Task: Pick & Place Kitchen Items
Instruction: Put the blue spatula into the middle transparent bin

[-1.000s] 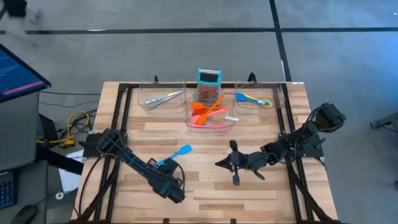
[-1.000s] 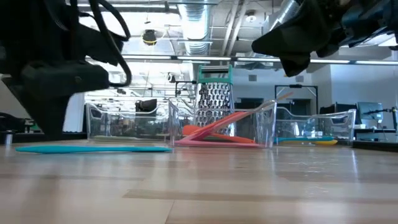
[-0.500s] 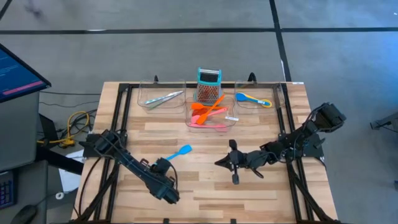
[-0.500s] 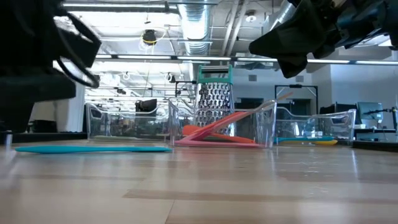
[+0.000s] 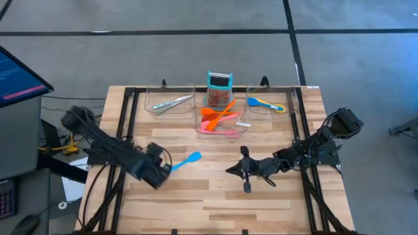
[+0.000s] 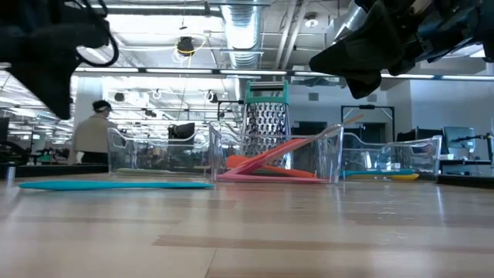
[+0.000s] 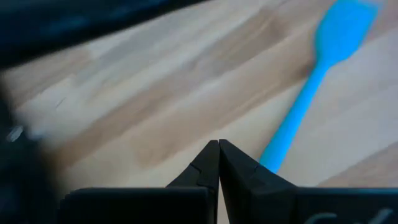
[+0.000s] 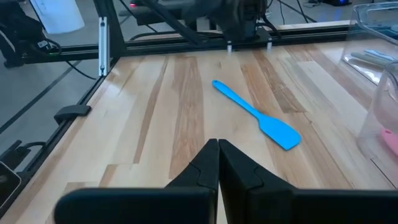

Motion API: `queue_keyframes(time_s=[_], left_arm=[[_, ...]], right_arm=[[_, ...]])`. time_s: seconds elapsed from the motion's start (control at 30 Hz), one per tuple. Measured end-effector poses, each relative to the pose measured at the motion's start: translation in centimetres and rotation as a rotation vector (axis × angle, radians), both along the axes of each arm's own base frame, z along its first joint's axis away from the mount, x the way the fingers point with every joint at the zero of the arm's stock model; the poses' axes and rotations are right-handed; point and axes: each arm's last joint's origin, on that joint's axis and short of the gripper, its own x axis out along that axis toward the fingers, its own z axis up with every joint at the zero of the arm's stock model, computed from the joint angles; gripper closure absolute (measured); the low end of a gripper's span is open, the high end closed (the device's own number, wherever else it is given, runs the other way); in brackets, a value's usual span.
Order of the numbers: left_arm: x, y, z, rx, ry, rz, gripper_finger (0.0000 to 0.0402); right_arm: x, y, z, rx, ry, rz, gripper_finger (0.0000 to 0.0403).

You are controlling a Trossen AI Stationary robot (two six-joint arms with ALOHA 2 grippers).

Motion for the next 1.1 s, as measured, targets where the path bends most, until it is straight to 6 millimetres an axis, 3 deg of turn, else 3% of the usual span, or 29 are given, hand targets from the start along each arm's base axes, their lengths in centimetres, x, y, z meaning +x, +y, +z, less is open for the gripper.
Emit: queue_keyframes(time_s=[0.13,0.37,0.47,0.73,1.1], left_arm=[[-1.8,1.8,-0.2,-0.079,-0.225,-0.114,0.0401],[-3.2,1.9,-4.8,-0.240,-0.344,-0.364,0.0401],[-3.5,1.7,-5.8,-0.275,-0.329,-0.344,0.0401],[-3.6,1.3,-5.9,-0.367,-0.316,-0.299,0.0401],[-3.2,0.9,-8.5,-0.347,-0.197,-0.209,0.0400]], right_arm=[[0.1,-0.3,-0.1,-0.004,0.009,-0.012,0.0403],[0.0,-0.3,-0.2,-0.012,0.024,-0.011,0.0403],[0.1,-0.4,-0.3,-0.012,0.025,-0.012,0.0403],[0.2,-0.7,-0.3,-0.013,0.026,-0.027,0.0403],[0.3,-1.0,-0.3,-0.013,0.025,-0.041,0.0403]])
